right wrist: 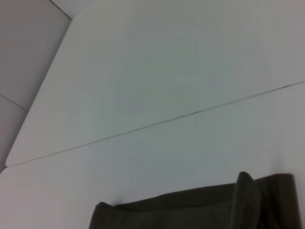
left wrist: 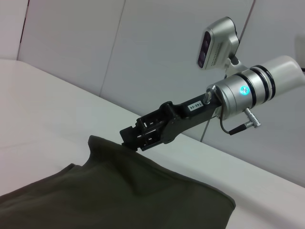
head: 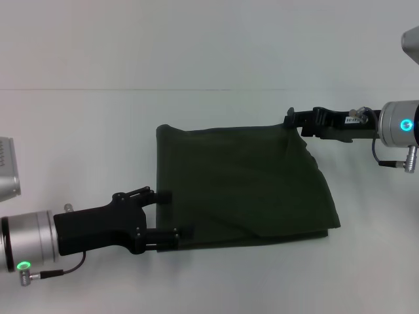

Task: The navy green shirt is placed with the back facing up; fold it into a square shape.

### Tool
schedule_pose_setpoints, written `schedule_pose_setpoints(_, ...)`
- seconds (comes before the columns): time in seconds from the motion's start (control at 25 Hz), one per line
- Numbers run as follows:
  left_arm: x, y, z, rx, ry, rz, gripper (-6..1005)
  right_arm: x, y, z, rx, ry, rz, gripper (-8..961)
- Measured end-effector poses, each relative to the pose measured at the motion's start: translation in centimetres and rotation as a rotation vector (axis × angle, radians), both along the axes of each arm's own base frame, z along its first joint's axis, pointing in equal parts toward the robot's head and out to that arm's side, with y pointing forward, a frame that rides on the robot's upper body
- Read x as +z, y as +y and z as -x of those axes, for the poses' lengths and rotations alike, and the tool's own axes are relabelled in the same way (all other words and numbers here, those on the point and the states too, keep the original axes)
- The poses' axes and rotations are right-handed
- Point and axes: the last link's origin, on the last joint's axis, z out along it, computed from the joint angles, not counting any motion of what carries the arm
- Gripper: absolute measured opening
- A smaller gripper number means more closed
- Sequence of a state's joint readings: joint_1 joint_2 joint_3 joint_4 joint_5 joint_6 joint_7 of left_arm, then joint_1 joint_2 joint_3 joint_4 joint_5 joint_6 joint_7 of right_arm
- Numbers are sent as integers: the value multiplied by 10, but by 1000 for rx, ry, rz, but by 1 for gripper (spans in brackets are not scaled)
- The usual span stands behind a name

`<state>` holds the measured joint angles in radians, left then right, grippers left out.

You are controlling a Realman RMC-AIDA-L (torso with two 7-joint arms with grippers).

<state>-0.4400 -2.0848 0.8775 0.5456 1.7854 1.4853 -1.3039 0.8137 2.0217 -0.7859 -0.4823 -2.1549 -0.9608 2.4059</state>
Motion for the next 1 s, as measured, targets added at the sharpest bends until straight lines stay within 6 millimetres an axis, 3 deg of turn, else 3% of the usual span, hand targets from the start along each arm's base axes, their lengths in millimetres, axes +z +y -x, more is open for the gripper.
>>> schedule_pose_setpoints(0.12, 0, 0, 0, 1, 1, -1, 937, -1, 1, 0, 5, -16, -3, 562)
schedule_pose_setpoints(0.48, -1, 0, 1, 7, 3, -3, 937, -16, 2, 10, 80, -94, 11, 338)
schedule_pose_setpoints(1.0, -1, 0, 2, 13, 6, -4, 938, -15, 2, 9, 82, -86, 8, 64)
